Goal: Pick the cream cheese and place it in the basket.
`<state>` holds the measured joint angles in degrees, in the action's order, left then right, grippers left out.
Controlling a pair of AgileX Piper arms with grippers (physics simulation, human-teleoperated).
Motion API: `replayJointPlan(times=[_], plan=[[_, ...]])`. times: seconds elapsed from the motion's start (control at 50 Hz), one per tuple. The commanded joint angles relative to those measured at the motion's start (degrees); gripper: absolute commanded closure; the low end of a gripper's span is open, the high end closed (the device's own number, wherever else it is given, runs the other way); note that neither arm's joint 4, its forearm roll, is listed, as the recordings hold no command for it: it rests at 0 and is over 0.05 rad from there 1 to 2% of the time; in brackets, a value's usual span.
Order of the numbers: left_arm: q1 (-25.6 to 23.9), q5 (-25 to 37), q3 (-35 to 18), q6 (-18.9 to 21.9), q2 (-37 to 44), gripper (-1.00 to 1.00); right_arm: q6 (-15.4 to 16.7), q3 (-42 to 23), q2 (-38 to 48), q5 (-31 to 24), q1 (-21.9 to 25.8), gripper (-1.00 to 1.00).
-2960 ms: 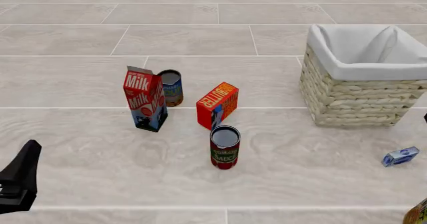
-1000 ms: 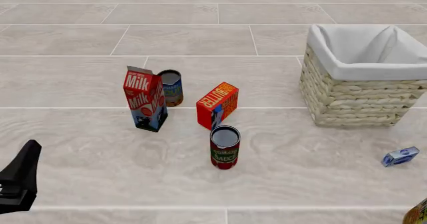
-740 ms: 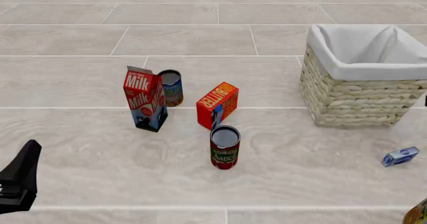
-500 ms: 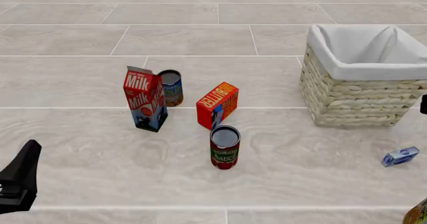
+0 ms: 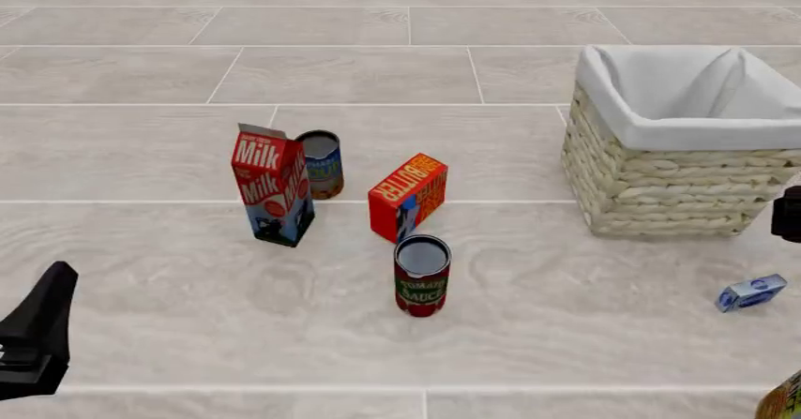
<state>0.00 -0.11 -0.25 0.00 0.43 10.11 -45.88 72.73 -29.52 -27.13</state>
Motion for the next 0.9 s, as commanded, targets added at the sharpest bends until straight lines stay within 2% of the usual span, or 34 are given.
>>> replayJointPlan(times=[0.02,0.2,0.42,0.46,0.58,0.6,0.7,0.72,0.76,0.78,0.8,0.84,0.9], plan=[[0.0,0.0,0.0,0.0,0.0,-1.00,-0.6,-1.0,2.9,0.7,-0.5,-1.00],[0.0,0.0,0.0,0.0,0.0,-1.00,-0.2,-0.3,6.5,3.7,-1.6,-1.00],[0.0,0.0,0.0,0.0,0.0,-1.00,-1.4,1.0,9.8,7.0,-2.0,-1.00],[0.0,0.0,0.0,0.0,0.0,-1.00,-3.0,1.7,9.6,7.4,-1.2,-1.00],[0.0,0.0,0.0,0.0,0.0,-1.00,-3.7,2.9,10.3,9.0,-1.4,-1.00],[0.0,0.0,0.0,0.0,0.0,-1.00,-5.3,3.7,10.2,9.5,-0.8,-1.00],[0.0,0.0,0.0,0.0,0.0,-1.00,-7.2,4.7,10.1,10.5,-0.7,-1.00],[0.0,0.0,0.0,0.0,0.0,-1.00,-9.5,5.5,9.5,10.8,-0.3,-1.00],[0.0,0.0,0.0,0.0,0.0,-1.00,-8.9,6.0,9.4,11.1,-0.5,-1.00],[0.0,0.0,0.0,0.0,0.0,-1.00,-9.9,6.2,9.2,11.2,-0.5,-1.00],[0.0,0.0,0.0,0.0,0.0,-1.00,-12.5,7.4,7.9,11.6,0.9,-1.00],[0.0,0.0,0.0,0.0,0.0,-1.00,-11.6,7.3,8.6,11.9,0.1,-1.00],[0.0,0.0,0.0,0.0,0.0,-1.00,-12.7,7.6,8.9,12.7,0.0,-1.00]])
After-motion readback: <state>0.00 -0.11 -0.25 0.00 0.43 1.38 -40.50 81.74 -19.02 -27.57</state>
